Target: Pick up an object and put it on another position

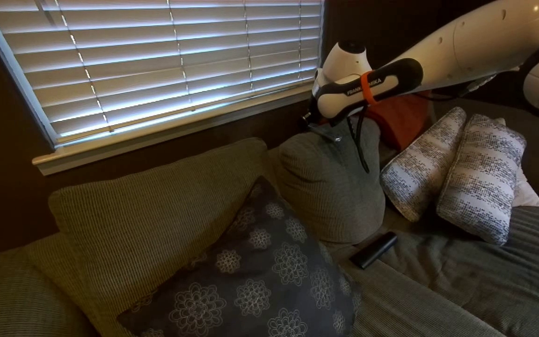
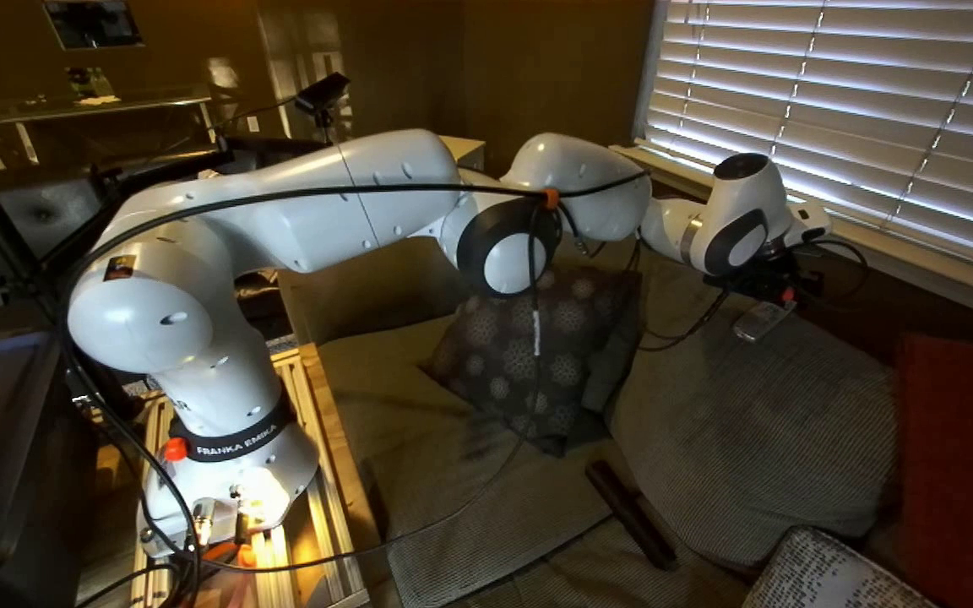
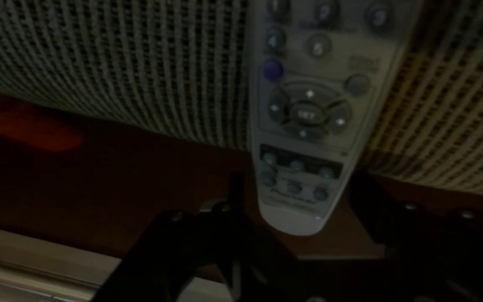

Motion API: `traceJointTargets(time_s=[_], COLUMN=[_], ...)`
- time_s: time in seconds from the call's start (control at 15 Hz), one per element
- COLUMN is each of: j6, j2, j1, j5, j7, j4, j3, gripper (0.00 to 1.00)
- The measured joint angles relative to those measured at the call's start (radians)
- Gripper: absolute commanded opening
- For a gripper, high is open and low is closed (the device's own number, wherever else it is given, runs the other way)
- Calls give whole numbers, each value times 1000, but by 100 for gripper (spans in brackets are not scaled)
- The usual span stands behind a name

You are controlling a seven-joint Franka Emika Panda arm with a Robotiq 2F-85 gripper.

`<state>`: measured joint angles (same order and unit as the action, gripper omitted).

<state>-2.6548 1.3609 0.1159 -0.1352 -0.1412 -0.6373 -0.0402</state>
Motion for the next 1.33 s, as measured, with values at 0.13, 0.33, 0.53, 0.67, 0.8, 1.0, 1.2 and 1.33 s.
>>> traceJointTargets(time_s=[0.13, 0.33, 0.53, 0.67, 0.8, 1.0, 1.2, 1.33], j6=[0, 0, 2, 16, 50, 119, 185, 206], j2=[2, 2, -4, -18, -42, -91, -154, -204], j1=[0, 0, -1, 1, 8, 28, 58, 82], j5=[0, 0, 0, 0, 0, 0, 0, 2], j7=[4, 10, 31, 44, 51, 51, 31, -13], j4=[1, 5, 11, 11, 10, -8, -72, -142], j3=[1, 1, 1, -1, -3, -6, 2, 32], gripper=[100, 100, 100, 100, 100, 100, 100, 100])
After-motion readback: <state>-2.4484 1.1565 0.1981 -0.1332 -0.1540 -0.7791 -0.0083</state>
